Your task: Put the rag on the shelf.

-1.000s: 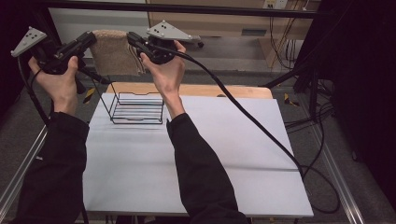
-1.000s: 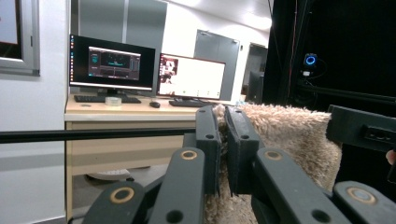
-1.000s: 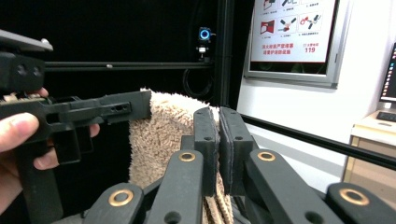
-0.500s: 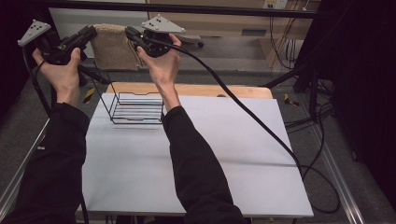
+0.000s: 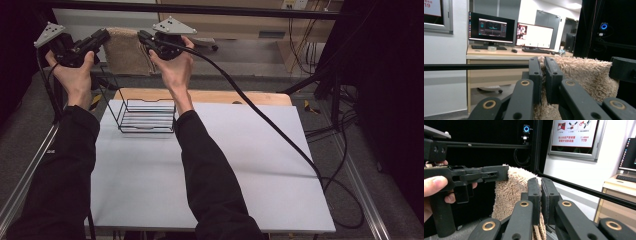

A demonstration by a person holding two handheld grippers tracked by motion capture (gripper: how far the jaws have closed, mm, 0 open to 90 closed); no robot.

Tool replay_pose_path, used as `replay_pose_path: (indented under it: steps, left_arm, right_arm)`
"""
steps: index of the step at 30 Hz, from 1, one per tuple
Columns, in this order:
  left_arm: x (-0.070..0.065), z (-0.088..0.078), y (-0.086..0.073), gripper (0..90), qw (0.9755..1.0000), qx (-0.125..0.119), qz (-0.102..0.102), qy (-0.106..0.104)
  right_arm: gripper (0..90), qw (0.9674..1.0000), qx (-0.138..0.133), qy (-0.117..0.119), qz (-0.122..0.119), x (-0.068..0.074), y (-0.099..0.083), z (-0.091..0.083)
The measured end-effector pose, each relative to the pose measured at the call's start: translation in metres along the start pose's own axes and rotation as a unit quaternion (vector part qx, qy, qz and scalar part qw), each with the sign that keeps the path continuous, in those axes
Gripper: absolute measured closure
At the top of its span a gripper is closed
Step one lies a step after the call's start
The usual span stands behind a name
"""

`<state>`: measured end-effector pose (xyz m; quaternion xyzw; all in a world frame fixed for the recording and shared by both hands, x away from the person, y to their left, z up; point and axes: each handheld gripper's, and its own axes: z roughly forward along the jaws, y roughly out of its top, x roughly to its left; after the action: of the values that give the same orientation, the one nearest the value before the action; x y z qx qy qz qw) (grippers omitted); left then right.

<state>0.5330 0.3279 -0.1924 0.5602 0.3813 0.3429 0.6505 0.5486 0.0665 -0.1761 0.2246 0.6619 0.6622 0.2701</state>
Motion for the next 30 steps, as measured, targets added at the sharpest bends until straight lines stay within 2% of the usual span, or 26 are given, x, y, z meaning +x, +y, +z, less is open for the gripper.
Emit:
replay_pose_path:
  steps: [4,8,12,20,24,30]
  left_arm:
    - [0.001,0.001,-0.005,84.3,0.9998,0.013,0.011,0.002]
    - [0.003,0.001,-0.010,84.3,0.9999,0.011,0.005,-0.004]
    - [0.002,-0.002,-0.017,84.3,0.9996,0.020,0.016,-0.009]
    - [0.001,-0.016,-0.027,84.2,0.9991,0.030,0.026,-0.015]
    - [0.002,-0.022,-0.034,84.2,0.9990,0.034,0.021,-0.019]
    - [0.002,-0.029,-0.033,84.1,0.9986,0.040,0.025,-0.024]
  right_arm:
    - [86.4,0.9999,0.012,-0.001,-0.001,-0.003,-0.005,0.002]
    - [86.5,0.9998,0.020,0.002,0.003,-0.003,-0.011,0.002]
    - [86.4,0.9997,0.026,0.003,0.004,-0.005,-0.015,0.000]
    - [86.4,0.9990,0.042,0.017,0.005,-0.002,-0.028,-0.003]
    - [86.4,0.9986,0.047,0.021,0.008,0.001,-0.031,-0.004]
    - [86.4,0.9985,0.048,0.026,0.003,0.005,-0.031,-0.006]
